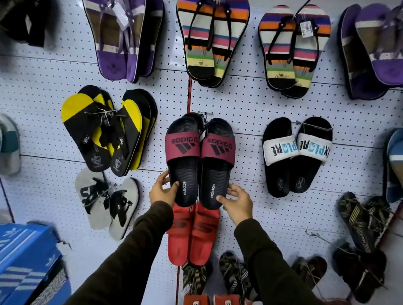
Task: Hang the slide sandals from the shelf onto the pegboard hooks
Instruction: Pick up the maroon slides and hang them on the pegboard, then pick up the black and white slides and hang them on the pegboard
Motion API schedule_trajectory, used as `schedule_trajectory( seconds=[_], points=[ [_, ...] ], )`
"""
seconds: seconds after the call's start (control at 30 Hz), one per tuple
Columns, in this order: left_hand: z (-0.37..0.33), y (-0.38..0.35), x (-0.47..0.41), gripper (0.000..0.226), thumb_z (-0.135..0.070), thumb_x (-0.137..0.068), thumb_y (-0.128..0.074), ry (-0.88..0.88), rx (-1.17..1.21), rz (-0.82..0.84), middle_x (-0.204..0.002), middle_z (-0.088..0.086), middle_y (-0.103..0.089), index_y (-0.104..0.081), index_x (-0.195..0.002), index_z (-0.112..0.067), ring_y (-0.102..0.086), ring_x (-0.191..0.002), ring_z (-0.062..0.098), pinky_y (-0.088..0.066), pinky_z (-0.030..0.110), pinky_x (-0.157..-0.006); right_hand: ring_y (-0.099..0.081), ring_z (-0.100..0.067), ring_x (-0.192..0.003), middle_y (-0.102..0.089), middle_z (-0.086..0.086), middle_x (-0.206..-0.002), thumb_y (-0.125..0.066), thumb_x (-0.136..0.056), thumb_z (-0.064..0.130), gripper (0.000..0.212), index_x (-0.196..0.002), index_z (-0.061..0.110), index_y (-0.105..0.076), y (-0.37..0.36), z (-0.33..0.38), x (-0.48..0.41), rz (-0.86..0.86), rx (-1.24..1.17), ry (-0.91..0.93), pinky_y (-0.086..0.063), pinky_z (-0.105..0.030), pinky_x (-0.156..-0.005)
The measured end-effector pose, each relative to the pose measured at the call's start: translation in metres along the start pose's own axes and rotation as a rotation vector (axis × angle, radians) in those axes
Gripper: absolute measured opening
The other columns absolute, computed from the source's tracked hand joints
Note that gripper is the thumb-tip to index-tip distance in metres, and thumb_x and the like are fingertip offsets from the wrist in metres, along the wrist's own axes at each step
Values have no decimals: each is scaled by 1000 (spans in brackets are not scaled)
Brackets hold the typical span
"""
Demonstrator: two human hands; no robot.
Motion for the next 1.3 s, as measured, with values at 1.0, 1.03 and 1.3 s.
schedule_trajectory(
  seconds=[1.0,1.03,1.3],
  points=[
    [296,-167,312,54,-11,-98,-48,980,-335,516,-152,21,-39,-30,-149,-4,-40,-138,37,-32,40,-114,-55,-43,-128,-59,-23,-138,-58,-90,19,48,-134,0,-56,214,-368,178,213,492,-1066,-47,-50,-108],
    [301,-171,316,56,-12,-97,-50,988,-350,509,-151,21,-40,-31,-149,-5,-42,-137,38,-34,42,-115,-58,-45,-125,-61,-23,-134,-60,-90,19,44,-131,1,-59,214,-374,182,212,454,-1082,-48,-51,-106],
    [323,-174,323,57,-25,-90,-62,1029,-511,545,-141,23,-53,-47,-140,-2,-51,-130,39,-37,44,-114,-62,-40,-112,-63,-20,-129,-54,-92,-4,51,-140,15,-52,231,-386,180,42,103,-1085,-53,-53,-94]
  ],
)
Point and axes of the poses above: each hand's wrist, its own x-axis away from the middle knuckle, its own y-axis out of the back of the hand, z = x × y, the point moved 4 cm from there along -x, towards the middle knuckle
